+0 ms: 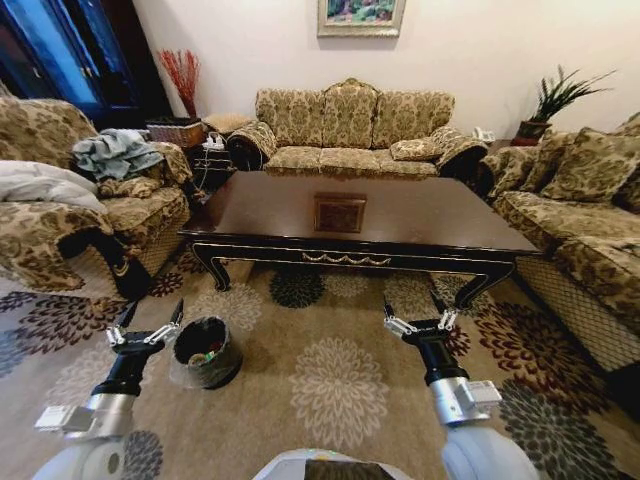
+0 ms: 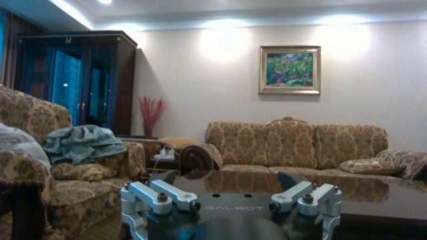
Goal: Move to the front of the table and place the trash on the table into the trash bin.
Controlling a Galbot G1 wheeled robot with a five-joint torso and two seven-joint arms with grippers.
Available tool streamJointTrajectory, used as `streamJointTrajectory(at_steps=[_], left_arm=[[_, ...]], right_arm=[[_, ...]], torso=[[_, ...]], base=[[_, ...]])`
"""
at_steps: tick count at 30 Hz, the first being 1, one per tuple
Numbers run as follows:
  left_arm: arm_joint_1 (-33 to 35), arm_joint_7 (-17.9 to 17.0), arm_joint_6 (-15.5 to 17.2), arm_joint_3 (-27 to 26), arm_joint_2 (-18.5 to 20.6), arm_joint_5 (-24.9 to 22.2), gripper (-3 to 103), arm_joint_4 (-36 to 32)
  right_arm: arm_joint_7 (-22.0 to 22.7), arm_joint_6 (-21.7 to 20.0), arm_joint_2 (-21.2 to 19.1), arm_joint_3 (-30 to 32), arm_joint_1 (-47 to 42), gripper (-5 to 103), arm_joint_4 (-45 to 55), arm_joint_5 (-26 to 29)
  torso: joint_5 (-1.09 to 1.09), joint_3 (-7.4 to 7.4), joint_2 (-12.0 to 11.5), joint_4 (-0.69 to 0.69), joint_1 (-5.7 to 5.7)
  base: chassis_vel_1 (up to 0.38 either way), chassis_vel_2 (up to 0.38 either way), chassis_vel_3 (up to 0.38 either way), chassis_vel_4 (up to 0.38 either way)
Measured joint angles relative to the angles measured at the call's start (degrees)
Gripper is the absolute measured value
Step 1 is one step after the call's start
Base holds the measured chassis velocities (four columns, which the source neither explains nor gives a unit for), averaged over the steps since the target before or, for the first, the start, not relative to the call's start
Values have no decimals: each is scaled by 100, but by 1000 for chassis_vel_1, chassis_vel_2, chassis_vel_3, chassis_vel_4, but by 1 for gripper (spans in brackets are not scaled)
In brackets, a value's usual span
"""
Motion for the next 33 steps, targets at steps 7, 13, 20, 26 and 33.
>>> streamJointTrajectory(at_steps=[7, 13, 20, 26, 33], left_arm=[[-100, 31, 26, -32, 155, -467, 100, 177], [-164, -101, 443, 1, 235, -763, 100, 44], [-198, -148, 589, 27, 288, -636, 100, 17], [-198, -152, 590, 30, 288, -625, 100, 15], [-197, -154, 590, 31, 287, -620, 100, 13]], right_arm=[[32, -6, 110, 149, -21, 100, -32, 315], [-71, -19, 287, 438, -97, 100, -128, 608], [-100, 15, 353, 522, -162, 100, -152, 658], [-102, 17, 353, 522, -163, 100, -154, 658], [-105, 20, 351, 519, -163, 100, -155, 657]], torso=[[0, 2, -1, -1, 3], [0, 1, -1, 0, 2], [0, 1, -1, 0, 2], [0, 1, -2, 0, 2], [0, 0, -2, 0, 2]], base=[[0, 0, 0, 0], [0, 0, 0, 0], [0, 0, 0, 0], [0, 0, 0, 0], [0, 0, 0, 0]])
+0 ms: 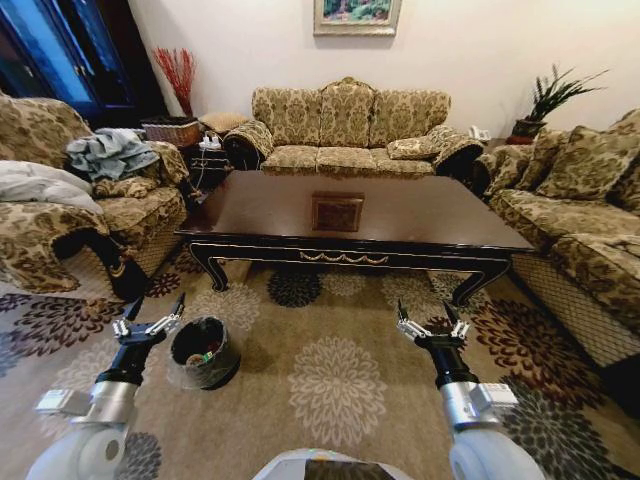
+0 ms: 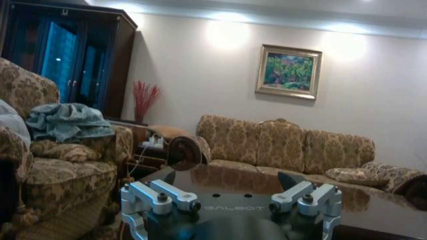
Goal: Move to the front of the table and place the trash on the table into the trash bin.
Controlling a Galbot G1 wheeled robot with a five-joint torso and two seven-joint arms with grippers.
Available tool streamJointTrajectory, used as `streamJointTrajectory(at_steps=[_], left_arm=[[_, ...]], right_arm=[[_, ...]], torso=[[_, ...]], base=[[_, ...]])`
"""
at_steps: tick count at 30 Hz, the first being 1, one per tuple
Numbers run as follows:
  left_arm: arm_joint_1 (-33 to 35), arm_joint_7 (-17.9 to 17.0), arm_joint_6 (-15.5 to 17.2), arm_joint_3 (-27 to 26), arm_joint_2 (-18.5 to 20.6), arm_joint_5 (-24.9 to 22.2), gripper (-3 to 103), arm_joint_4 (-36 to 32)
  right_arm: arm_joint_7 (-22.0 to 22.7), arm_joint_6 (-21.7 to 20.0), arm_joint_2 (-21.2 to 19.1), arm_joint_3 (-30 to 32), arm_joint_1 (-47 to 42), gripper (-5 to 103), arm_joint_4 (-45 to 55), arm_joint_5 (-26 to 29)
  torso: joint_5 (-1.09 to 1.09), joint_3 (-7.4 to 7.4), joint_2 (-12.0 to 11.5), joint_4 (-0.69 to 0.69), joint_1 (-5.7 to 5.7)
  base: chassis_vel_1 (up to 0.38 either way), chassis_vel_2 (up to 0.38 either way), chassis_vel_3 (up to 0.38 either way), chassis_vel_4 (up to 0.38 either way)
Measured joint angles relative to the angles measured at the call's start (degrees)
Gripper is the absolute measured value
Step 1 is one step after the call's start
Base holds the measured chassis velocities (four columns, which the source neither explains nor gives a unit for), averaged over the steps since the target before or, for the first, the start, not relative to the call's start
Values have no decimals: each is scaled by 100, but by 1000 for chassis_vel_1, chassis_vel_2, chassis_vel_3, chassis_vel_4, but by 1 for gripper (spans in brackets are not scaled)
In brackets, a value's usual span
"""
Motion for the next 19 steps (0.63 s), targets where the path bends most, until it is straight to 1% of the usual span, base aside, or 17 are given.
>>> streamJointTrajectory(at_steps=[19], left_arm=[[2, 0, -8, 0, -2, 6, 100, 0]], right_arm=[[-3, 3, -4, -6, 2, 100, 1, -6]], torso=[[0, 0, 0, 0, 0]], base=[[0, 0, 0, 0]])
